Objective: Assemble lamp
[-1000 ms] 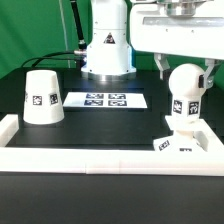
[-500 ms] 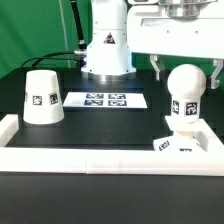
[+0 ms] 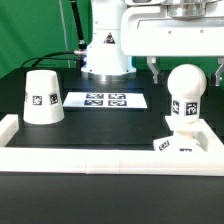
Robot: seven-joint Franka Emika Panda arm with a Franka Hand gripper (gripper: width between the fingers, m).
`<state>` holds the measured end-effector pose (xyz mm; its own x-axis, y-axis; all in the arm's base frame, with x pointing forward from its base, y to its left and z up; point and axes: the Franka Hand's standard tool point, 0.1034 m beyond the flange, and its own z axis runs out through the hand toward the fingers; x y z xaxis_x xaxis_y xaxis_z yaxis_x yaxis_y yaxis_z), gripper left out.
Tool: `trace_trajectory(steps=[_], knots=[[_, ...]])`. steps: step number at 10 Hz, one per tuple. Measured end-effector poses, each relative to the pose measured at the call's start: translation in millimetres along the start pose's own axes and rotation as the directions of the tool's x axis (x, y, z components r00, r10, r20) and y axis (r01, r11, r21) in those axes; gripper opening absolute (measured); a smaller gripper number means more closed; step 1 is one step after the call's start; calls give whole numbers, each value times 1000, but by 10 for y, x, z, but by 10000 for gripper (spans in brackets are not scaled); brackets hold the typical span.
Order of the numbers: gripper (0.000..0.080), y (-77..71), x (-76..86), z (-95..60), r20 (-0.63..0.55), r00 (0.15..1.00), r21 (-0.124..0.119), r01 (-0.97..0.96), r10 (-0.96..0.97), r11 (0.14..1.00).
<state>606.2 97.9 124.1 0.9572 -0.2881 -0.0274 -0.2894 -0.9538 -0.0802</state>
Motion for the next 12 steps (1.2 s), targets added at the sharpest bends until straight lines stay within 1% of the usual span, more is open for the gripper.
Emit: trace_trajectory(steps=[1, 2, 4, 6, 7, 12], knots=[[698, -12, -11, 10, -2, 993, -15, 115, -115, 993], [698, -15, -15, 19, 1, 977, -15, 213, -213, 977], [698, -31, -27, 33, 5, 937, -13, 351, -351, 936], [698, -60, -35, 60, 10, 877, -11, 480, -480, 877], [698, -59, -25, 77, 12, 831, -10, 556, -556, 831], [698, -54, -34, 92, 14, 841, -7, 541, -541, 841]])
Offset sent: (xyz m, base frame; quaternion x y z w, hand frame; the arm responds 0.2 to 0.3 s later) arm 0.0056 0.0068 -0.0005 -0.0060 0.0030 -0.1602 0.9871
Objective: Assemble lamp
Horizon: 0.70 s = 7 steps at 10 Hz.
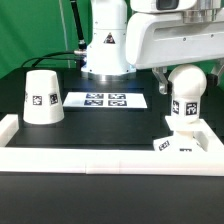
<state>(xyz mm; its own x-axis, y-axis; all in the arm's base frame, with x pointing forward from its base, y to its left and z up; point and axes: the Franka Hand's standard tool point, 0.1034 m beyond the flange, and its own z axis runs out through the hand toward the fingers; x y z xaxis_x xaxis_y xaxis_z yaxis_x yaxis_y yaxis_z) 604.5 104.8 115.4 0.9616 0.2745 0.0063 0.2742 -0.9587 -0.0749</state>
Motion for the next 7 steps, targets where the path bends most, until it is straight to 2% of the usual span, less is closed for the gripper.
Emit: trace_trajectory(steps=[2, 6, 7], knots=[[698, 0, -1, 3, 0, 1000, 1, -23, 23, 1000], [698, -12, -2, 22, 4, 953, 12, -303, 303, 953], [599, -20, -3, 25, 6, 925, 12, -380, 380, 925]])
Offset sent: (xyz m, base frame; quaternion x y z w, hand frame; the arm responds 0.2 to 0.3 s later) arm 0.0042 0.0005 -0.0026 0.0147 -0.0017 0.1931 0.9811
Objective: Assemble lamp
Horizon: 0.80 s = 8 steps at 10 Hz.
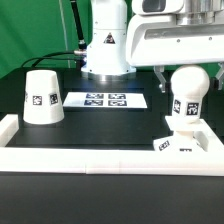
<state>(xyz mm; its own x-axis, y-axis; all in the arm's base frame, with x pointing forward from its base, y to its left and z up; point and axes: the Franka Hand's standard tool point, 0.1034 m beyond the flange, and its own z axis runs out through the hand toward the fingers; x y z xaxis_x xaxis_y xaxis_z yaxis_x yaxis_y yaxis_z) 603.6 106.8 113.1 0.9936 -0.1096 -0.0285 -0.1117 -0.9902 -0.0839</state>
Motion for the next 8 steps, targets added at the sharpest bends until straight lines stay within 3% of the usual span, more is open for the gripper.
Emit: trace_trajectory(steps=[8], knots=[[577, -1, 1, 0, -1, 999, 2, -37, 37, 999]])
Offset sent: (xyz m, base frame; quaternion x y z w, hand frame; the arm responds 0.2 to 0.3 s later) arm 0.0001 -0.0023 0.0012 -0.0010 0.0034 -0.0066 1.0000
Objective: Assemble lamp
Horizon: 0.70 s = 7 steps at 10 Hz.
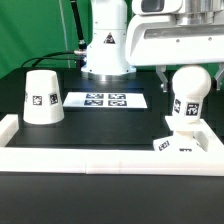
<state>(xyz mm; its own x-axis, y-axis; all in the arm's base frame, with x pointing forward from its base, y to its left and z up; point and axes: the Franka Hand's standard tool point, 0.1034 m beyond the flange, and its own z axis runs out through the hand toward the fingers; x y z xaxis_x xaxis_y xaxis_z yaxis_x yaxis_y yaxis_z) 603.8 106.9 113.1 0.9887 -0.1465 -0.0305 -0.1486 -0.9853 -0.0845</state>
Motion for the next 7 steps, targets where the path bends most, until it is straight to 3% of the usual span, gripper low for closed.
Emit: trace_trajectory(steps=[3, 7], knots=[[577, 15, -2, 4, 10, 950, 27, -313, 313, 949], [577, 4, 16, 8, 49, 762, 62, -647, 645, 760]])
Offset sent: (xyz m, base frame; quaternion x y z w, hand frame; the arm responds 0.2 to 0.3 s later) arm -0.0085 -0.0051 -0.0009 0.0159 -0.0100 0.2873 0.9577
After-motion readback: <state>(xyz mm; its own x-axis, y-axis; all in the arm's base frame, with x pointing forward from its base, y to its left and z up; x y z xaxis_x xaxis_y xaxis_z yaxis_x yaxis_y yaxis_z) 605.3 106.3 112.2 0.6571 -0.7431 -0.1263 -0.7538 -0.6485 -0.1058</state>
